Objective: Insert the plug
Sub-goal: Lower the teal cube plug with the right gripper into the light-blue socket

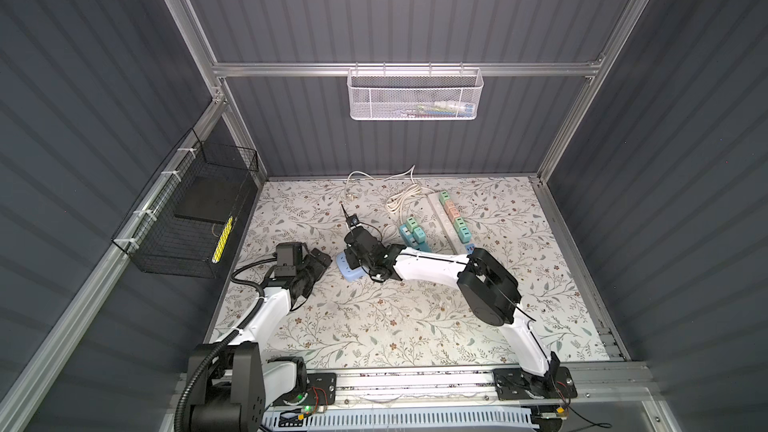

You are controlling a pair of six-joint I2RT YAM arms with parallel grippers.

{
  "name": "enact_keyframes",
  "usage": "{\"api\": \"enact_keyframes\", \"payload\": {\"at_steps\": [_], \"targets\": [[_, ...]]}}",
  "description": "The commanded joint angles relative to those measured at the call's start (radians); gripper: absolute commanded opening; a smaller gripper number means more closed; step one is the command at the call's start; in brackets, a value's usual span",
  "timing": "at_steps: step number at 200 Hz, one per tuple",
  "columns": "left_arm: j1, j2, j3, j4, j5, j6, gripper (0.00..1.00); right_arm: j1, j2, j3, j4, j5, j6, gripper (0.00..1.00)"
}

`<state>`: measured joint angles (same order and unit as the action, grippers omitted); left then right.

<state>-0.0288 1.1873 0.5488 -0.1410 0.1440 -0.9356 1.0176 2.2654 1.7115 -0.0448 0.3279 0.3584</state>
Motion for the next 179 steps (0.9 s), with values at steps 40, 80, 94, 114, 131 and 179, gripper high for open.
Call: {"api": "enact_keyframes", "payload": {"at_steps": [40, 80, 94, 114, 131, 179], "targets": [[0.009, -0.006, -0.001, -0.017, 0.004, 0.023, 0.95, 0.004, 0.064, -0.01, -0.131, -0.002, -0.017, 0.28], [0.009, -0.017, -0.001, -0.026, -0.011, 0.023, 0.95, 0.015, 0.087, -0.037, -0.156, 0.006, -0.04, 0.28], [0.009, -0.019, 0.002, -0.028, -0.016, 0.02, 0.95, 0.017, 0.086, -0.059, -0.142, 0.011, -0.047, 0.28], [0.009, -0.02, 0.003, -0.029, -0.017, 0.014, 0.95, 0.024, 0.09, -0.072, -0.134, 0.025, -0.066, 0.28], [0.009, -0.023, 0.009, -0.038, -0.017, 0.013, 0.95, 0.024, 0.09, -0.092, -0.12, 0.024, -0.084, 0.27], [0.01, -0.041, 0.005, -0.044, -0.019, -0.005, 0.95, 0.022, -0.083, -0.288, 0.029, 0.055, -0.127, 0.28]]}}
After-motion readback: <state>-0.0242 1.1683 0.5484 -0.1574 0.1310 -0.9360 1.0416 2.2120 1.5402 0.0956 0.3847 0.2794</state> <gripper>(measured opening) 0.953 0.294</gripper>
